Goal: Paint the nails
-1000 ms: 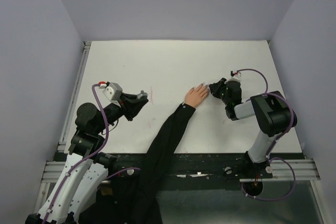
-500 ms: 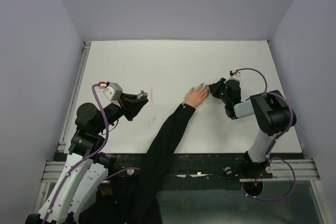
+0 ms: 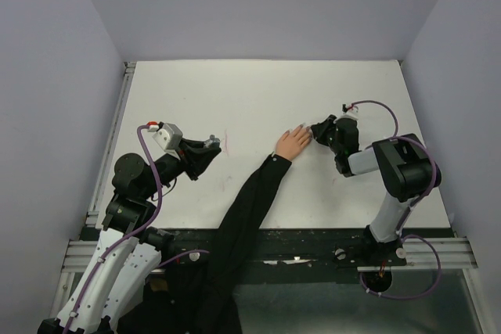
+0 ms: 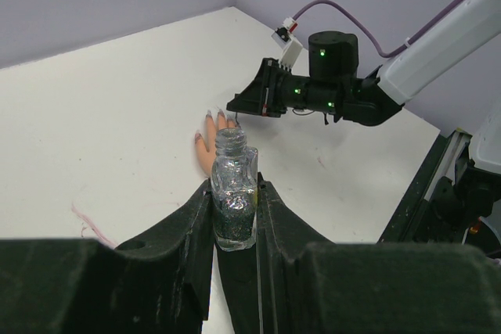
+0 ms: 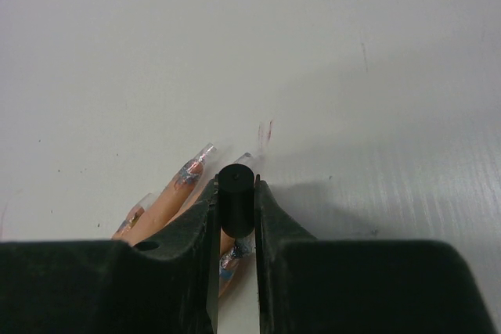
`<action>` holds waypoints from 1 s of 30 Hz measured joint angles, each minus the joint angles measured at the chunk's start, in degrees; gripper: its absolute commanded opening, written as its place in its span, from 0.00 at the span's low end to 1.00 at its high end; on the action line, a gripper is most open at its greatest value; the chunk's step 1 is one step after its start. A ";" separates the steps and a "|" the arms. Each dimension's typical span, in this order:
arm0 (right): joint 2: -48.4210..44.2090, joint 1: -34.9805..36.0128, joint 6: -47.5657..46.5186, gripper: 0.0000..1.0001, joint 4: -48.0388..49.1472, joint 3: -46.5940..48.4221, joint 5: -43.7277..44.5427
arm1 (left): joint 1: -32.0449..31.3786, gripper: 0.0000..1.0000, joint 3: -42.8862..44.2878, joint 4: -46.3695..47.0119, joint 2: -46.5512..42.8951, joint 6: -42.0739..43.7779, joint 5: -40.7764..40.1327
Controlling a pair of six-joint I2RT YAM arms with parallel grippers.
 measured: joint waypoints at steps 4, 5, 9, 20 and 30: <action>0.52 0.00 0.02 0.01 -0.04 0.63 0.33 | -0.02 0.00 0.00 0.00 0.00 0.02 0.00; 0.55 0.00 0.02 0.01 -0.11 0.63 0.39 | 0.00 0.00 0.00 0.00 0.04 0.04 0.00; 0.63 0.00 0.02 0.01 -0.50 0.70 0.96 | 0.00 0.00 0.00 -0.02 0.15 0.07 0.00; 1.18 0.00 0.26 0.01 -2.51 1.79 2.43 | -0.02 0.00 0.00 -0.02 0.15 0.09 0.00; 1.64 0.11 0.44 0.01 -3.32 2.54 3.19 | 0.00 0.00 0.00 0.00 0.15 0.11 0.00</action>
